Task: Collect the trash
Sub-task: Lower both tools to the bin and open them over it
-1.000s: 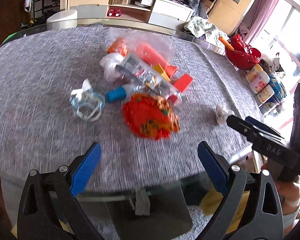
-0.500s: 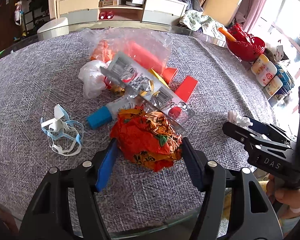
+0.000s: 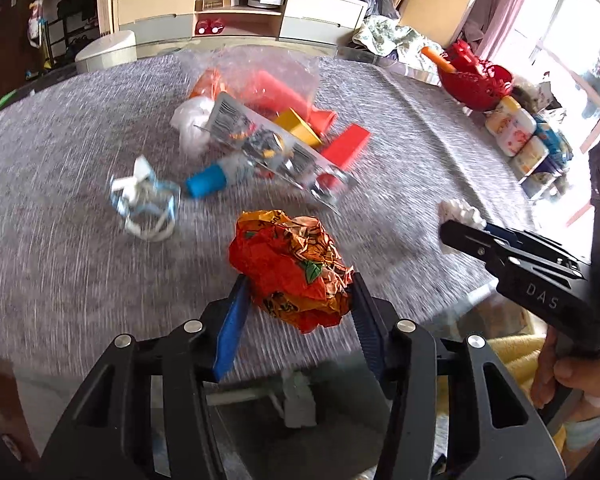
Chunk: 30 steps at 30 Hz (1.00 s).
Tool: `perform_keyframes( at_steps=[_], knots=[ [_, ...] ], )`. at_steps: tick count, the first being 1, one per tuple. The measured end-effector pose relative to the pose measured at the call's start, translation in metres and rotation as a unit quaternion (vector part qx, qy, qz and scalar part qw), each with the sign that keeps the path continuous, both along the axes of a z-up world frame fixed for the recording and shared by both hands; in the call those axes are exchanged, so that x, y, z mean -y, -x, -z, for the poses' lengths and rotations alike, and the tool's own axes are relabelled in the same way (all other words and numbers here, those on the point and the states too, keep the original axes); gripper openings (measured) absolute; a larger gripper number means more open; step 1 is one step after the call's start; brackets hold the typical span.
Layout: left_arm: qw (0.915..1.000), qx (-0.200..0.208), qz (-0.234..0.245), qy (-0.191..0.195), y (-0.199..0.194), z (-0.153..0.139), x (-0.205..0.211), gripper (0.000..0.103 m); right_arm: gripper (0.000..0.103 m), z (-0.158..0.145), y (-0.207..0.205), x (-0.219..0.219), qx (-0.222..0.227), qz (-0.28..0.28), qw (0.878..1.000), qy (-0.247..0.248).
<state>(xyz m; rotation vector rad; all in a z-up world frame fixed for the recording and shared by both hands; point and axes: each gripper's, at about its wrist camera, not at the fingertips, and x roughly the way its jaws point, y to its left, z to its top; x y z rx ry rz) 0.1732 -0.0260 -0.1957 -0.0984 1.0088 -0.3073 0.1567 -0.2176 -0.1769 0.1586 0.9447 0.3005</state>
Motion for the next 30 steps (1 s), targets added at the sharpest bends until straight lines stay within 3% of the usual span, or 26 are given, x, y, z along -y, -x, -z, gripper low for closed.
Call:
perform_keyframes(
  at_steps=[12,30],
  knots=[
    [0.9999,0.008,0.005,0.01,0.092,-0.007,-0.009,0.048,0.03,0.005,0.068,-0.022,-0.019,-0.022,1.0,-0.01],
    [0.9959,-0.089,0.011,-0.009,0.146,0.086,-0.007,0.048,0.032,0.092,0.112,-0.04,-0.136,-0.041,0.99,-0.02]
  ],
)
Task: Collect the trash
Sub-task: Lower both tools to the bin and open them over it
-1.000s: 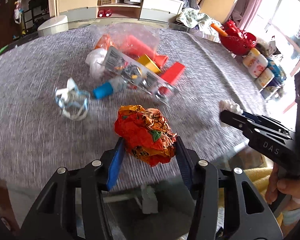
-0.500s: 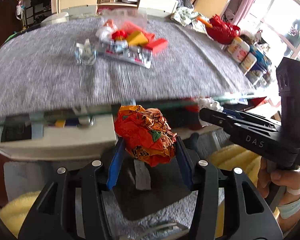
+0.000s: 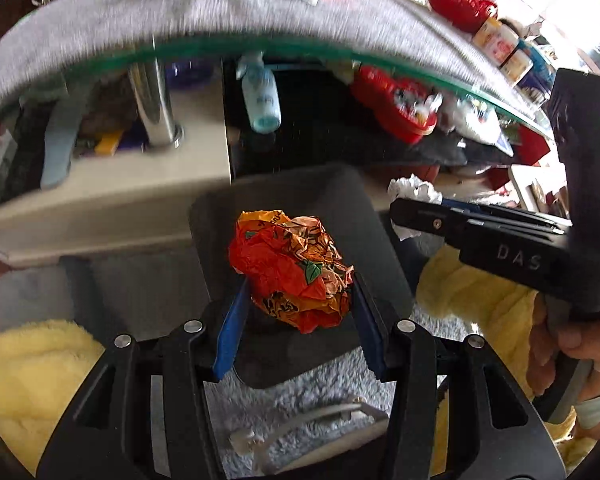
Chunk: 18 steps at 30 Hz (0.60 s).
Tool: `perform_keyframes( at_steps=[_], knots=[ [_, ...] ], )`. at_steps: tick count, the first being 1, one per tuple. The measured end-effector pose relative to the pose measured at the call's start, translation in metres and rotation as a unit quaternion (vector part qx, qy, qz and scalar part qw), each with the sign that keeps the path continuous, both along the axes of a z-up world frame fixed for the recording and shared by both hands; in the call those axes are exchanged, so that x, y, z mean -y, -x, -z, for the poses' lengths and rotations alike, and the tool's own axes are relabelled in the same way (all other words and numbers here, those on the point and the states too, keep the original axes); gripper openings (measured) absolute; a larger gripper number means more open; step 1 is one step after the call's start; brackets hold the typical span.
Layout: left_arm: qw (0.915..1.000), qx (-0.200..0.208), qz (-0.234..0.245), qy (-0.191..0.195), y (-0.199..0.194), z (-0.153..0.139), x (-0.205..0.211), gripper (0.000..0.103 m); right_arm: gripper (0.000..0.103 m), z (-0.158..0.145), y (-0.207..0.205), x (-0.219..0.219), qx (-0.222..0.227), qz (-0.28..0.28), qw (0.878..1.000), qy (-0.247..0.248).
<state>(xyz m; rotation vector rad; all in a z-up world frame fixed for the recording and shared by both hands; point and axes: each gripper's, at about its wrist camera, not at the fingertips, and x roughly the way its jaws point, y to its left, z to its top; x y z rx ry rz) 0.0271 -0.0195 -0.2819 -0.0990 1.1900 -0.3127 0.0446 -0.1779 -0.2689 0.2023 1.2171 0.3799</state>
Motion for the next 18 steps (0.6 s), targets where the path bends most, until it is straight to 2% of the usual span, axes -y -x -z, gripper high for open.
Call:
perform_keyframes(
  at_steps=[6,8,10,13,16,18],
  knots=[
    [0.9994,-0.034,-0.001,-0.004,0.003,0.02,0.001,0.049,0.033,0.01,0.001,-0.005,-0.019,-0.002,1.0,0.0],
    [0.9993,-0.037,-0.002,-0.004,0.002,0.021,0.0,0.05,0.036,0.009,-0.001,-0.008,-0.019,-0.001,1.0,0.0],
    [0.9992,-0.039,-0.005,-0.003,0.002,0.021,-0.001,0.051,0.054,0.008,-0.002,-0.008,-0.018,0.001,1.0,-0.005],
    [0.9992,-0.039,-0.007,-0.001,0.001,0.021,-0.002,0.054,0.059,0.004,-0.002,-0.007,-0.014,0.003,1.0,-0.007],
    [0.9992,-0.036,-0.013,-0.006,0.0,0.019,-0.004,0.068,0.067,0.001,-0.005,-0.003,-0.011,0.012,1.0,-0.008],
    [0.9993,-0.031,-0.018,-0.015,-0.001,0.017,-0.005,0.086,0.071,-0.002,-0.006,0.003,-0.006,0.021,1.0,-0.006]
  ],
)
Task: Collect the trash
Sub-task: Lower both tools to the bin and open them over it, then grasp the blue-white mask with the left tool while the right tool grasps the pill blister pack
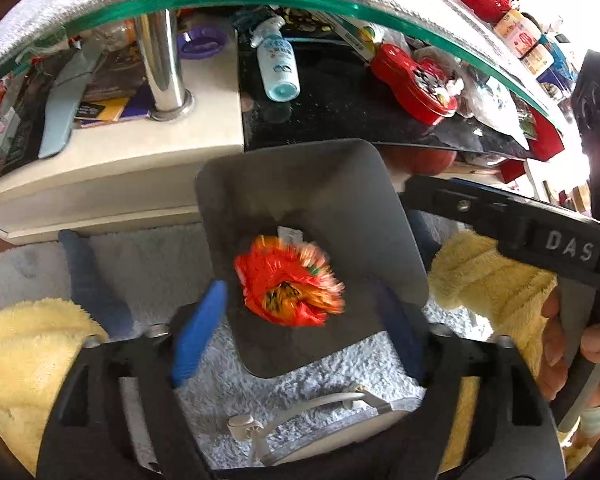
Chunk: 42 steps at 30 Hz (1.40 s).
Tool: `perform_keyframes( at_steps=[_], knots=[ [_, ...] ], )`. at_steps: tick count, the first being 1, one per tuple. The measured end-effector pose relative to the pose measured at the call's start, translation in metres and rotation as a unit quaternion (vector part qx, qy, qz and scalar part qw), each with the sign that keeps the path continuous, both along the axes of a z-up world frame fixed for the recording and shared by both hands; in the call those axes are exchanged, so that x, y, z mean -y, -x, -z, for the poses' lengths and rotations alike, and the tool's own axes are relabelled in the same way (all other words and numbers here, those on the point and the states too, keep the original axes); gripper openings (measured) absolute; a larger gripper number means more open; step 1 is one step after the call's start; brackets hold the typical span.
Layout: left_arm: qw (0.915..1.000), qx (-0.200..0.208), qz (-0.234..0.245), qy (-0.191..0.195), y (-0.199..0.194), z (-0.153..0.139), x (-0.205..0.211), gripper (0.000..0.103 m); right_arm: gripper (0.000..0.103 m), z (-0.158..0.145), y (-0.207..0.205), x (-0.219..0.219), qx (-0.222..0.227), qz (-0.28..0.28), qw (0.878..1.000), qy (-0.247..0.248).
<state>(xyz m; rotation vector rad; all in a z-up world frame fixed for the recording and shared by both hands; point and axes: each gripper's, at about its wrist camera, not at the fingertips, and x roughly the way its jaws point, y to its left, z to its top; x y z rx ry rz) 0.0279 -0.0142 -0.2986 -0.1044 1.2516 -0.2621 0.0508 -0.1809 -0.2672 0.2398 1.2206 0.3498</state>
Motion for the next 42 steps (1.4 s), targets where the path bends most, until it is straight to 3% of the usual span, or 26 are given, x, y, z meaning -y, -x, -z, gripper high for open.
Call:
perform_keyframes(
  at_steps=[2,5,12,20,28,42],
  knots=[
    [0.9998,0.004,-0.007,-0.019,-0.002,-0.001,-0.003,0.093,0.075,-0.002,-0.002,0.006,0.002,0.011,1.0,0.0],
    [0.9995,-0.001,-0.009,-0.029,-0.005,-0.001,-0.007,0.095,0.075,-0.006,-0.005,0.015,0.004,0.025,1.0,-0.002],
    [0.999,0.026,-0.027,-0.026,-0.01,-0.022,-0.019,0.095,0.075,-0.023,-0.011,0.032,0.018,0.048,0.999,-0.006],
    [0.9941,0.072,-0.081,-0.005,-0.025,-0.066,-0.049,0.095,0.075,-0.057,-0.027,0.04,0.053,0.056,0.997,-0.012],
    [0.9907,0.101,-0.09,-0.018,-0.059,-0.096,-0.064,0.095,0.075,-0.085,-0.064,0.023,0.087,0.036,0.996,-0.013],
    [0.9876,0.105,-0.11,-0.037,-0.135,-0.111,-0.095,0.095,0.074,-0.085,-0.134,-0.037,0.111,-0.051,0.992,0.015]
  ],
)
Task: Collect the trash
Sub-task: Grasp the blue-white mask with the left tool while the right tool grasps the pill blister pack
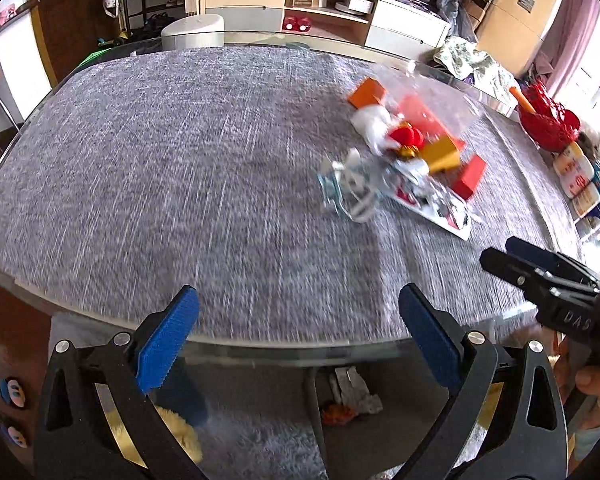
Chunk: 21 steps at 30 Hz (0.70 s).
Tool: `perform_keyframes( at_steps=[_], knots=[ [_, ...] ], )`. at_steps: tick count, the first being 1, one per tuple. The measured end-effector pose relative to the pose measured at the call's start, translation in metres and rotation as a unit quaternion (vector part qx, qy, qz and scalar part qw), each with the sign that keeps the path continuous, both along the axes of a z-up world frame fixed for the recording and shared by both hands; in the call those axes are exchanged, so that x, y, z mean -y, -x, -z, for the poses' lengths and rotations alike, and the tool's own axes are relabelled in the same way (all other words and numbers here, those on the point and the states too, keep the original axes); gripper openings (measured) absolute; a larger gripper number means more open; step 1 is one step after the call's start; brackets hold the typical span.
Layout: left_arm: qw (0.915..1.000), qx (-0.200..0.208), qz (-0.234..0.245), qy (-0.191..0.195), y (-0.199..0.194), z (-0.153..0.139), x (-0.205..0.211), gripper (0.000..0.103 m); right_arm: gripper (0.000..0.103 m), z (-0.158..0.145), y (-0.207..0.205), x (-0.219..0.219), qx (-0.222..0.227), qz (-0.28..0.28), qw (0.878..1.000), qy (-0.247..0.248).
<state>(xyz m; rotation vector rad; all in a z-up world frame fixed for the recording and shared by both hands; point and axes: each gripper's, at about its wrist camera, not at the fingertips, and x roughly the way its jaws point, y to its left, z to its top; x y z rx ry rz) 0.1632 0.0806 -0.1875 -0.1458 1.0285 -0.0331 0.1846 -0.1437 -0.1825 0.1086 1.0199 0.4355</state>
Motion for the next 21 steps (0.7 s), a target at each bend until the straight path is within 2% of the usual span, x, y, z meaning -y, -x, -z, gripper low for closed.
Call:
perform_keyframes(
  at_steps=[8,9,14,16,19,21],
  knots=[
    [0.9999,-0.013,0.002,0.006,-0.036,0.008,-0.002,0.095,0.073,0.007,-0.021,-0.014,0.013,-0.029,0.999,0.013],
    [0.9999,-0.013,0.004,0.006,-0.04,0.009,-0.002,0.095,0.072,0.007,-0.022,-0.016,0.016,-0.033,0.999,0.014],
    [0.9997,-0.018,0.011,0.009,-0.058,0.014,0.0,0.095,0.049,0.007,-0.033,-0.027,0.022,-0.058,0.998,0.003],
    [0.9997,-0.017,0.015,0.011,-0.064,0.015,0.003,0.095,0.044,0.006,-0.033,-0.031,0.029,-0.06,0.998,0.007],
    [0.9995,-0.016,0.02,0.016,-0.071,0.017,0.005,0.094,0.044,0.005,-0.035,-0.028,0.031,-0.049,0.998,0.003],
    [0.9995,-0.012,0.023,0.017,-0.077,0.018,0.01,0.087,0.044,0.003,-0.037,-0.023,0.028,-0.042,0.999,-0.006]
  ],
)
